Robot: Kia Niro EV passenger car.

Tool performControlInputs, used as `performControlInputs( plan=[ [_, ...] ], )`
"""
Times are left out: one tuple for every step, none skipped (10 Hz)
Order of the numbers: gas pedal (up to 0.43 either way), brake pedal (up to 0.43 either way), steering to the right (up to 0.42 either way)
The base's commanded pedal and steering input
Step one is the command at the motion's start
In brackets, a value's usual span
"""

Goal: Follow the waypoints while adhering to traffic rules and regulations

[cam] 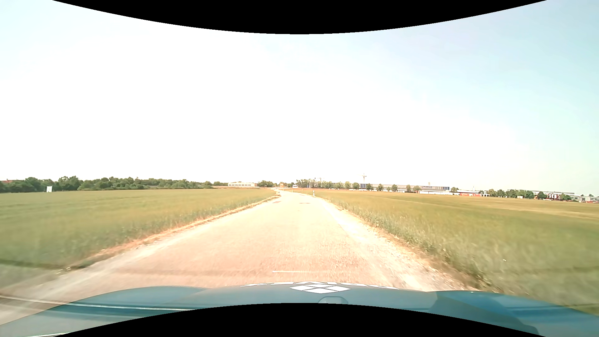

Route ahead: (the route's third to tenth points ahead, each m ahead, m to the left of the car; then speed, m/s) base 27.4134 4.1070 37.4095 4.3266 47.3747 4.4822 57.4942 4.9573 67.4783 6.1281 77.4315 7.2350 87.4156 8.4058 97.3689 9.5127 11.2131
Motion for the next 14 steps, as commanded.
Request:
performControlInputs(
  plan=[
    [0.008, 0.0, -0.001],
    [0.008, 0.0, -0.001],
    [0.008, 0.0, -0.001],
    [0.008, 0.0, -0.001],
    [0.008, 0.0, -0.002],
    [0.008, 0.0, -0.001],
    [0.008, 0.0, 0.0],
    [0.008, 0.0, -0.001],
    [0.008, 0.0, -0.003],
    [0.008, 0.0, -0.005],
    [0.008, 0.0, -0.005],
    [0.008, 0.0, -0.004],
    [0.039, 0.0, -0.004],
    [0.039, 0.0, -0.004]
  ],
)
